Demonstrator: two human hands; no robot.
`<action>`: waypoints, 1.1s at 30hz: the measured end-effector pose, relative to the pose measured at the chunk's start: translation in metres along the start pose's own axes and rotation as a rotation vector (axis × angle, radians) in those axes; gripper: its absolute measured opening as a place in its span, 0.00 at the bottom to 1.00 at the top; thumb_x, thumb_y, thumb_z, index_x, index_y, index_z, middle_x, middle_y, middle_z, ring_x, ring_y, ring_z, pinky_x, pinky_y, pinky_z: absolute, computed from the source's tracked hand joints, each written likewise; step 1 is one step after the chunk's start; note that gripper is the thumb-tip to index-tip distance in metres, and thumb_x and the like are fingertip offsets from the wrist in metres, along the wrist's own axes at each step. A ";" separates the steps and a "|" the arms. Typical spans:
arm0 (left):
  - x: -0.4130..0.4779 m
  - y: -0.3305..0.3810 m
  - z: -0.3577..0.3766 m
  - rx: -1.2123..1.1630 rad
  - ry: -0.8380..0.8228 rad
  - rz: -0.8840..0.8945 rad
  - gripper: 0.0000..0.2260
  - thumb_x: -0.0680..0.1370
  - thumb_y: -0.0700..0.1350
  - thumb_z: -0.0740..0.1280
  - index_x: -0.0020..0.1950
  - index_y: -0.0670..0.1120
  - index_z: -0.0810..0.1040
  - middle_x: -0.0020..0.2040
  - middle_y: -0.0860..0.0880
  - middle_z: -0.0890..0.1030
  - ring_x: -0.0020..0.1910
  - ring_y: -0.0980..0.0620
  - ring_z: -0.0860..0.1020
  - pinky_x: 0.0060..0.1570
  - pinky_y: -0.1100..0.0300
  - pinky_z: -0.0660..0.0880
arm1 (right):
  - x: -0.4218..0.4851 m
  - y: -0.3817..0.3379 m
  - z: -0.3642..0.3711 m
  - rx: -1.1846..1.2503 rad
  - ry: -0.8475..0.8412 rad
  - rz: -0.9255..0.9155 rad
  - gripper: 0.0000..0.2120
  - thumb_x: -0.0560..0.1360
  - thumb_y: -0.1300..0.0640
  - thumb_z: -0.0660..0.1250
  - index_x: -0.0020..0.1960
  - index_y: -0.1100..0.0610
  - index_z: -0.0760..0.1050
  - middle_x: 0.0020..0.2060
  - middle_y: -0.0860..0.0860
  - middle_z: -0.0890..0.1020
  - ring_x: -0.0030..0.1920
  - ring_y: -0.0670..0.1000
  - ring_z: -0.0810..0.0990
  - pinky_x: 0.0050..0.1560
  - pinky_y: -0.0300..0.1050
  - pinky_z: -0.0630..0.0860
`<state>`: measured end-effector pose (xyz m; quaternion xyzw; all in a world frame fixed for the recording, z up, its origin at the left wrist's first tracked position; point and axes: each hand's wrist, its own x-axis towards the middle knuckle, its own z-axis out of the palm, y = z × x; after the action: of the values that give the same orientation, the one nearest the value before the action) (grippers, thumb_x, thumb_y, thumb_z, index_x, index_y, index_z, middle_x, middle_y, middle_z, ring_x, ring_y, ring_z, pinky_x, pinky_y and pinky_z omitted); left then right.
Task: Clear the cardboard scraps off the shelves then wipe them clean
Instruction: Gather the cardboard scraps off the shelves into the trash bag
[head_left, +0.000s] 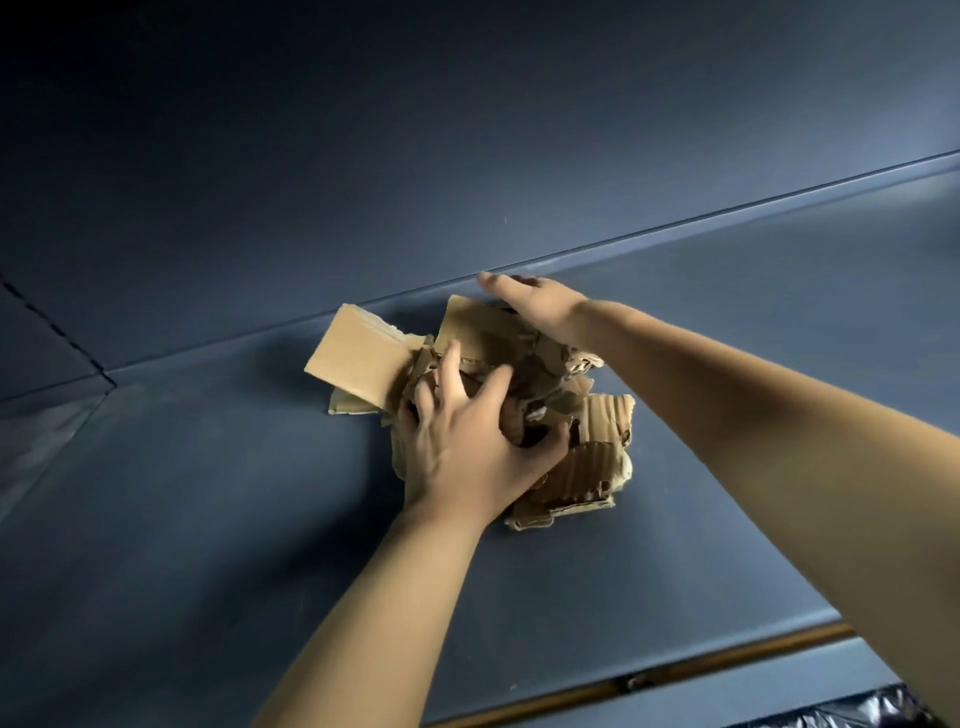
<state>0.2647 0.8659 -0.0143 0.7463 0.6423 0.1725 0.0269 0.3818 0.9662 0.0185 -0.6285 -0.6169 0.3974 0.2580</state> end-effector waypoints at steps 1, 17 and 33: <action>0.000 0.000 0.000 -0.013 0.002 0.001 0.37 0.56 0.70 0.47 0.62 0.60 0.66 0.75 0.48 0.50 0.68 0.41 0.59 0.66 0.48 0.60 | -0.004 -0.001 0.000 0.070 -0.024 -0.020 0.32 0.75 0.35 0.54 0.73 0.51 0.61 0.72 0.52 0.65 0.72 0.55 0.64 0.70 0.51 0.59; -0.007 0.002 -0.007 -0.218 0.123 0.100 0.38 0.59 0.67 0.55 0.64 0.49 0.70 0.68 0.51 0.68 0.65 0.46 0.63 0.63 0.50 0.65 | -0.051 0.016 -0.005 0.120 0.088 -0.221 0.20 0.72 0.63 0.67 0.64 0.54 0.73 0.52 0.55 0.81 0.53 0.52 0.79 0.60 0.45 0.74; -0.065 -0.002 -0.050 -0.287 -0.346 -0.071 0.56 0.49 0.70 0.68 0.66 0.71 0.34 0.70 0.63 0.28 0.73 0.54 0.33 0.73 0.43 0.44 | -0.071 0.025 -0.008 -0.255 0.066 -0.059 0.30 0.73 0.36 0.59 0.73 0.37 0.54 0.77 0.44 0.49 0.77 0.56 0.46 0.74 0.61 0.42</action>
<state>0.2406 0.7939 0.0175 0.7302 0.6230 0.1303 0.2486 0.4081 0.8956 0.0158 -0.6506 -0.6716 0.2873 0.2077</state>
